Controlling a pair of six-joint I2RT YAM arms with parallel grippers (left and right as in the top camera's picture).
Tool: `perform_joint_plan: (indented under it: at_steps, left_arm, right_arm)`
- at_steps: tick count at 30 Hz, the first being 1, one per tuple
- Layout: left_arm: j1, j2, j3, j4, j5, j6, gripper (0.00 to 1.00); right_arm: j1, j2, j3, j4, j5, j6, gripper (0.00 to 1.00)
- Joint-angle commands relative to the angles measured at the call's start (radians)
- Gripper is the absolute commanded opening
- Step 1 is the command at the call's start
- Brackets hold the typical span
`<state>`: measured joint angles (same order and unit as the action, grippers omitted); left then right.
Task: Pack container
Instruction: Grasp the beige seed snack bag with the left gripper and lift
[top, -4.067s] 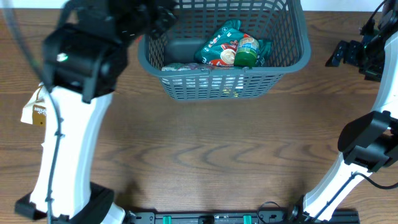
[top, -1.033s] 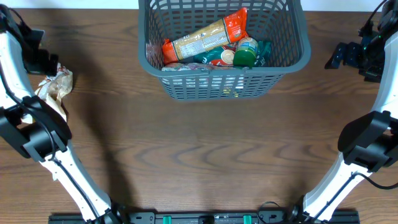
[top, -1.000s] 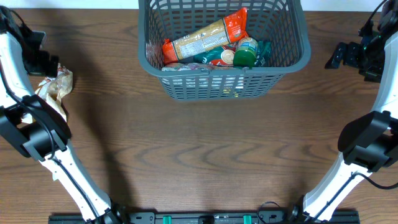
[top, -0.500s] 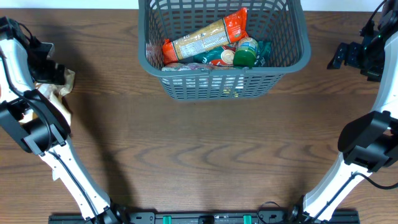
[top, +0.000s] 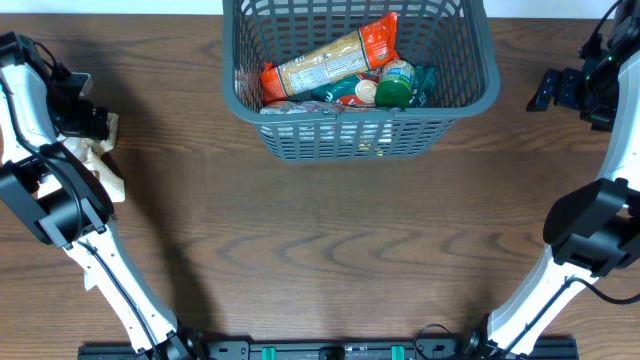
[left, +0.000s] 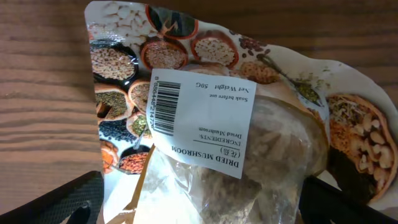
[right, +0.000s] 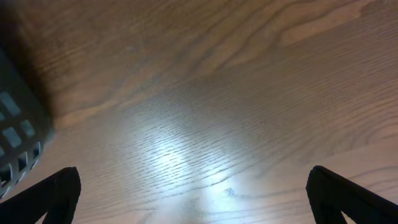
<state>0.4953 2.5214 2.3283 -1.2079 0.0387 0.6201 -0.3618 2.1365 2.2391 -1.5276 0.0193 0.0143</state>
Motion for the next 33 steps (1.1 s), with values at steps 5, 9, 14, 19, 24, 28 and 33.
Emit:
perform_joint_plan:
  at_steps: [5,9,14,19,24,28,33]
  left_arm:
    - [0.012,0.043,-0.07,0.021,0.036,0.012,0.99]
    - [0.012,0.043,-0.145,0.057,0.041,0.011,0.99]
    - [0.012,0.043,-0.174,0.065,0.061,0.011,0.94]
    - [0.005,0.038,-0.172,0.064,0.064,0.011,0.65]
    - [-0.016,0.018,-0.15,0.065,0.063,0.002,0.45]
    - [-0.04,-0.022,-0.122,0.066,0.064,-0.043,0.37]
    - [-0.073,-0.123,-0.1,0.072,0.063,-0.196,0.32]
  right_arm:
    - [0.002,0.0,-0.002,-0.002,0.011,-0.008,0.99]
    - [0.002,0.0,-0.002,-0.006,0.011,-0.008,0.99]
    - [0.002,0.0,-0.002,-0.018,0.011,-0.007,0.99]
    - [0.002,0.0,-0.002,-0.021,0.01,0.001,0.99]
    - [0.002,0.0,-0.002,-0.022,0.01,0.007,0.99]
    - [0.003,0.0,-0.002,-0.025,0.01,0.008,0.99]
    - [0.003,0.0,-0.002,-0.026,0.01,0.008,0.99]
